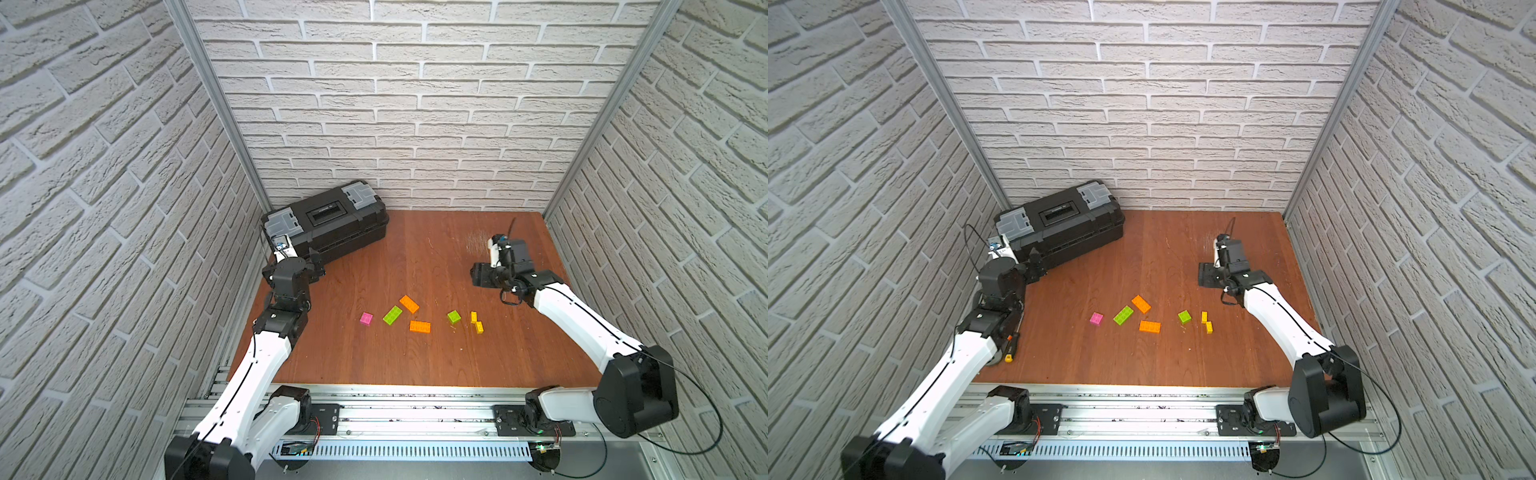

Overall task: Assemble a carrot with lego
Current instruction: Pick up the lego brick from the center of the board.

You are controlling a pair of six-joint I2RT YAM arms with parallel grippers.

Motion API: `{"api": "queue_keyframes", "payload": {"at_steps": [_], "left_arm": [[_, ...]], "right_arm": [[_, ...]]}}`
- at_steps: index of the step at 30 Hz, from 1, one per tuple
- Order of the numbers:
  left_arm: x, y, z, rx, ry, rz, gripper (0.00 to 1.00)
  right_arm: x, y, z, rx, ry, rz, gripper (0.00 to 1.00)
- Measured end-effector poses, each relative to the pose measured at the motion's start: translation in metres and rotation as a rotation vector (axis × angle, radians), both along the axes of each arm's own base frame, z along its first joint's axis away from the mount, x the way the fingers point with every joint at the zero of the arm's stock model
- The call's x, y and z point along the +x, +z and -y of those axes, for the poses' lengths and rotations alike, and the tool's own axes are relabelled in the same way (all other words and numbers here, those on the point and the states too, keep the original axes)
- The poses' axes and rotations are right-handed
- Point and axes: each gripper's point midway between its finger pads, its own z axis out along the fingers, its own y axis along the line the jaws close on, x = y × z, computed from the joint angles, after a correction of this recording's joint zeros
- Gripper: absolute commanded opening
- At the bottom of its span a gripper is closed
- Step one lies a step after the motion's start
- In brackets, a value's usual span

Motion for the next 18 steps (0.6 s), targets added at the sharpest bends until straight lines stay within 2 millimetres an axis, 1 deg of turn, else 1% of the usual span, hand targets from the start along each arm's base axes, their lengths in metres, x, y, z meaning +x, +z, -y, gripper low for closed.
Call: {"api": "queue_keyframes", "payload": {"at_steps": [2, 3, 5, 7, 8, 9, 11, 13, 16, 18], "left_arm": [[-0.017, -0.007, 0.008, -0.042, -0.018, -0.036, 0.98], [-0.026, -0.012, 0.013, -0.059, -0.033, -0.063, 0.98], [-0.043, -0.025, 0.023, -0.094, -0.058, -0.12, 0.98], [-0.061, -0.034, 0.03, -0.122, -0.082, -0.167, 0.98], [-0.066, -0.036, 0.033, -0.128, -0.094, -0.178, 0.98], [-0.073, -0.039, 0.036, -0.143, -0.104, -0.192, 0.98], [-0.084, -0.046, 0.04, -0.154, -0.123, -0.224, 0.98], [-0.094, -0.053, 0.04, -0.162, -0.128, -0.26, 0.98], [-0.104, -0.065, 0.042, -0.165, -0.132, -0.322, 0.98], [-0.11, -0.071, 0.046, -0.171, -0.15, -0.351, 0.98]], "right_arm": [[-0.008, -0.003, -0.024, 0.027, 0.082, -0.042, 0.97], [-0.012, -0.003, -0.037, 0.049, 0.127, -0.053, 0.96], [-0.017, -0.004, -0.06, 0.073, 0.209, -0.082, 0.89], [-0.017, -0.006, -0.086, 0.075, 0.297, -0.115, 0.76], [-0.016, -0.007, -0.097, 0.076, 0.33, -0.123, 0.72], [-0.015, -0.008, -0.112, 0.08, 0.374, -0.133, 0.71], [-0.016, -0.015, -0.136, 0.082, 0.446, -0.158, 0.71], [-0.02, -0.026, -0.156, 0.074, 0.507, -0.189, 0.73], [-0.028, -0.046, -0.179, 0.056, 0.574, -0.246, 0.73], [-0.03, -0.058, -0.19, 0.038, 0.603, -0.278, 0.74]]}}
